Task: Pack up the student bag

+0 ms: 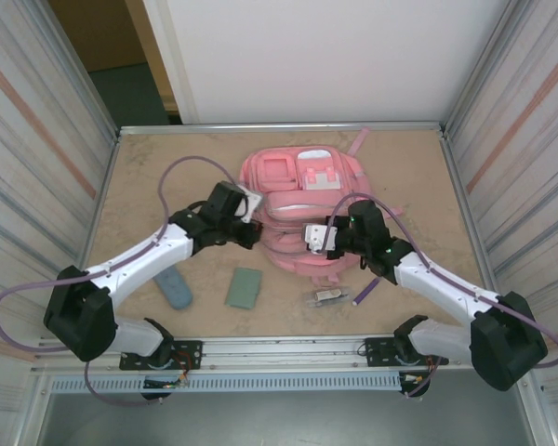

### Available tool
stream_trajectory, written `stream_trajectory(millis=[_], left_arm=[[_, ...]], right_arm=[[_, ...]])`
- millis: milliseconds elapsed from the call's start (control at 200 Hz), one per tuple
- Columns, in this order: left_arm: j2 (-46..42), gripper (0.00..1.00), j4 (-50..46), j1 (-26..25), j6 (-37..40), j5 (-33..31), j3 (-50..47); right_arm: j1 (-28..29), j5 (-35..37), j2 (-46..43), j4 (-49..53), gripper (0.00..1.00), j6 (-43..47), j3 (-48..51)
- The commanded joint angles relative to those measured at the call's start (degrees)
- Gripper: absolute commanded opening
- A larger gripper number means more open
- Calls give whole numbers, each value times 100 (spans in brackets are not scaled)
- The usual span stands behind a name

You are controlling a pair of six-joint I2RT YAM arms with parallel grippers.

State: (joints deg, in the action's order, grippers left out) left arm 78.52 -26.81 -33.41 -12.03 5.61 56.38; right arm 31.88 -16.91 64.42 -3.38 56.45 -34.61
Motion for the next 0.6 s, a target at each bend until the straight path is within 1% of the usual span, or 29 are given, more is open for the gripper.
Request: stream_trajectory(millis=[0,60,105,180,195,236,256,286,316,396,526,596], left_arm=[[-57,0,-1068,524,-133,-1186,-127],[-167,0,-912,555,-43,-904,-195],[-257,0,-641,546,88,-299,-272],[-412,1,-146,508,122,928,-360],[-447,6,-46,484,79,1111,-364],[-548,30,238,382,26,1496,-388],[-600,37,376,313,17,1651,-402],[-670,42,570,150,24,1706,-415],[-697,45,731,-24,25,1616,-417],[-617,48,1061,-459,-180,1338,-383],[-165,49,1083,-721,-977,1146,-92],[49,49,1140,-847,-1181,1121,-14]], right_arm=[[-187,508,-248,-22,0,146,25],[-190,444,-281,-57,0,122,38],[-199,324,-288,-129,0,68,66],[-200,132,-251,-213,0,-42,69],[-200,110,-229,-216,0,-72,62],[-192,69,-185,-202,0,-143,22],[-194,44,-170,-191,0,-165,10],[-190,6,-156,-197,0,-201,-9],[-202,-47,-145,-250,0,-240,-2],[-197,-210,-132,-382,0,-407,14],[-191,-430,-156,-518,0,-714,-11],[-173,-512,-163,-607,0,-847,6]])
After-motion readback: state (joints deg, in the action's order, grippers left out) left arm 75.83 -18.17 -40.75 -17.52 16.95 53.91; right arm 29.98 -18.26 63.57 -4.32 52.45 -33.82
